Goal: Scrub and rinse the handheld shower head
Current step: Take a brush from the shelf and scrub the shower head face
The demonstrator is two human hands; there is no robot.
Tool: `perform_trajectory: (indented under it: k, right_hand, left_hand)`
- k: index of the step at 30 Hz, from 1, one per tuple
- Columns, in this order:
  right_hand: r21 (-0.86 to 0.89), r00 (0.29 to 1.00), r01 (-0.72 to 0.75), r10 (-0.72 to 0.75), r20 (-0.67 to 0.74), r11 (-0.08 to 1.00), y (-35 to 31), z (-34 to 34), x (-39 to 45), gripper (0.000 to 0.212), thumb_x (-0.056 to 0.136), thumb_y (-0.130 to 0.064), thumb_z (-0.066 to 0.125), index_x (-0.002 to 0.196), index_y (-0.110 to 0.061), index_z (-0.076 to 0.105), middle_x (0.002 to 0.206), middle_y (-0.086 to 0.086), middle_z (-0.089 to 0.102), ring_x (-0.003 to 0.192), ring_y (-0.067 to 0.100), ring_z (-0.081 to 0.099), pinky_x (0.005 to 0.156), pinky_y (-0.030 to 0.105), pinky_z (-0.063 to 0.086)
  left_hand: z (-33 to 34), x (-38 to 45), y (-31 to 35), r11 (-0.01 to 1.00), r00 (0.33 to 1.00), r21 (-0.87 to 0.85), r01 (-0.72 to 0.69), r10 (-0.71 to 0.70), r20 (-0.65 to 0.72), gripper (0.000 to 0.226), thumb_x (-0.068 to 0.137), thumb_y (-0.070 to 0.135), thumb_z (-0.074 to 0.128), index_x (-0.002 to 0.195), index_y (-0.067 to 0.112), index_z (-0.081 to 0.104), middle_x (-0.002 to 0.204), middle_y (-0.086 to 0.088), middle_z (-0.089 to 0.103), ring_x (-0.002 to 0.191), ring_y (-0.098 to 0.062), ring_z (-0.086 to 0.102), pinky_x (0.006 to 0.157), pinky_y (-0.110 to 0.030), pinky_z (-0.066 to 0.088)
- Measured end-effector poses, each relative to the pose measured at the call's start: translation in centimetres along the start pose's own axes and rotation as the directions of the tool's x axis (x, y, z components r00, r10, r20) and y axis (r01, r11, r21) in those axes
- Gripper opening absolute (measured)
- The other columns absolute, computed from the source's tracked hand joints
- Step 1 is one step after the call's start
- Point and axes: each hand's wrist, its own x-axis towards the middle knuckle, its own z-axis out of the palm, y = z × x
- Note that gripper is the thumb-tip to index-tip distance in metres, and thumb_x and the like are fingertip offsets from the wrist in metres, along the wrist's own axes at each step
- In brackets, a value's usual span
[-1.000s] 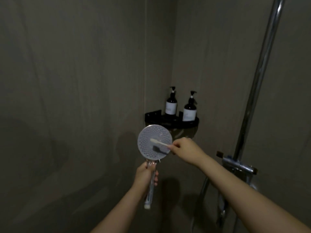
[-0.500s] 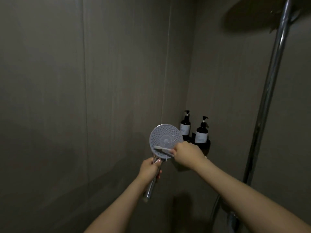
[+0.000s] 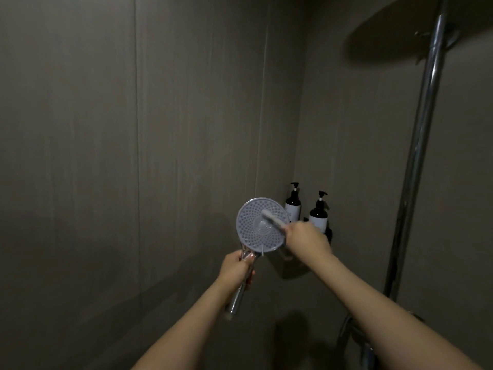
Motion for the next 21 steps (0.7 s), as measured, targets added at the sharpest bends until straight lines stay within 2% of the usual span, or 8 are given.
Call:
perform_trajectory:
  k: [1, 3, 6, 9, 12, 16, 19, 21]
  right_hand:
    - [-0.032, 1.000, 0.009, -0.009, -0.004, 0.999, 0.3, -0.1, 0.1, 0.035, 0.098, -0.030, 0.035, 0.090, -0.010, 0.062, 0.075, 0.005, 0.060, 0.062, 0.021, 0.055, 0.049, 0.028, 0.044]
    - [0.015, 0.999, 0.015, -0.015, 0.043, 1.000, 0.5, -0.1, 0.0, 0.033, 0.098, -0.032, 0.037, 0.079, -0.015, 0.058, 0.067, -0.001, 0.055, 0.054, 0.014, 0.052, 0.045, 0.027, 0.042]
    - [0.036, 1.000, -0.025, 0.025, -0.005, 0.999, 0.9, -0.5, -0.3, 0.034, 0.098, -0.031, 0.036, 0.088, -0.011, 0.062, 0.068, 0.002, 0.053, 0.055, 0.017, 0.049, 0.047, 0.027, 0.040]
    - [0.042, 0.999, -0.049, 0.049, 0.022, 0.998, 1.6, -0.7, -0.7, 0.037, 0.098, -0.029, 0.037, 0.070, -0.014, 0.055, 0.066, 0.002, 0.051, 0.055, 0.018, 0.048, 0.054, 0.032, 0.043]
    - [-0.011, 0.997, -0.072, 0.072, 0.005, 0.997, 1.9, -0.5, -1.0, 0.033, 0.098, -0.027, 0.037, 0.081, -0.010, 0.060, 0.071, 0.004, 0.052, 0.061, 0.023, 0.049, 0.055, 0.033, 0.041]
    - [0.003, 0.997, -0.077, 0.077, 0.025, 0.997, 2.4, -0.4, -1.1, 0.032, 0.098, -0.028, 0.036, 0.077, -0.012, 0.055, 0.072, 0.004, 0.050, 0.064, 0.024, 0.051, 0.057, 0.033, 0.043]
    - [-0.057, 0.998, -0.064, 0.065, 0.013, 0.996, 2.8, -0.4, -1.0, 0.038, 0.098, -0.026, 0.038, 0.061, -0.018, 0.042, 0.063, 0.000, 0.046, 0.060, 0.022, 0.051, 0.051, 0.030, 0.040]
    - [-0.015, 0.995, -0.086, 0.087, 0.051, 0.996, 2.9, -0.6, -0.9, 0.035, 0.098, -0.027, 0.038, 0.064, -0.018, 0.046, 0.066, 0.001, 0.048, 0.061, 0.022, 0.052, 0.053, 0.031, 0.042]
  left_hand:
    - [0.1, 0.0, 0.0, 1.000, 1.000, -0.001, 0.002, -0.002, 0.008, 0.027, 0.090, 0.020, 0.052, 0.064, 0.015, 0.047, 0.054, -0.008, 0.051, 0.041, -0.017, 0.044, 0.042, -0.021, 0.037]
    - [0.4, -0.1, 0.1, 1.000, 1.000, -0.007, 0.004, -0.004, 0.015, 0.026, 0.090, 0.020, 0.052, 0.065, 0.015, 0.047, 0.053, -0.007, 0.051, 0.039, -0.016, 0.044, 0.041, -0.020, 0.036]
    - [0.6, -0.2, 0.1, 1.000, 1.000, -0.007, 0.003, -0.003, 0.011, 0.027, 0.091, 0.020, 0.051, 0.065, 0.016, 0.046, 0.053, -0.007, 0.051, 0.039, -0.015, 0.044, 0.039, -0.020, 0.036]
    - [0.6, -0.4, -0.2, 1.000, 1.000, -0.015, 0.011, -0.011, 0.010, 0.026, 0.092, 0.018, 0.049, 0.066, 0.014, 0.047, 0.053, -0.007, 0.051, 0.038, -0.015, 0.044, 0.039, -0.020, 0.036]
    - [0.5, -0.5, -0.6, 1.000, 1.000, -0.021, 0.021, -0.021, 0.015, 0.026, 0.092, 0.016, 0.048, 0.066, 0.013, 0.047, 0.053, -0.007, 0.051, 0.038, -0.015, 0.044, 0.039, -0.021, 0.036]
    - [0.8, -0.5, -0.5, 0.999, 0.999, -0.021, 0.037, -0.037, 0.035, 0.025, 0.092, 0.016, 0.048, 0.067, 0.013, 0.046, 0.054, -0.008, 0.050, 0.037, -0.015, 0.044, 0.039, -0.020, 0.036]
    - [1.2, -0.6, -0.3, 0.999, 0.998, -0.018, 0.036, -0.036, 0.053, 0.025, 0.092, 0.017, 0.048, 0.067, 0.013, 0.046, 0.054, -0.007, 0.050, 0.037, -0.014, 0.043, 0.039, -0.019, 0.035]
    - [1.3, -0.8, -0.3, 0.999, 0.998, -0.029, 0.042, -0.041, 0.052, 0.026, 0.092, 0.017, 0.048, 0.067, 0.014, 0.045, 0.054, -0.007, 0.050, 0.036, -0.013, 0.043, 0.038, -0.018, 0.035]
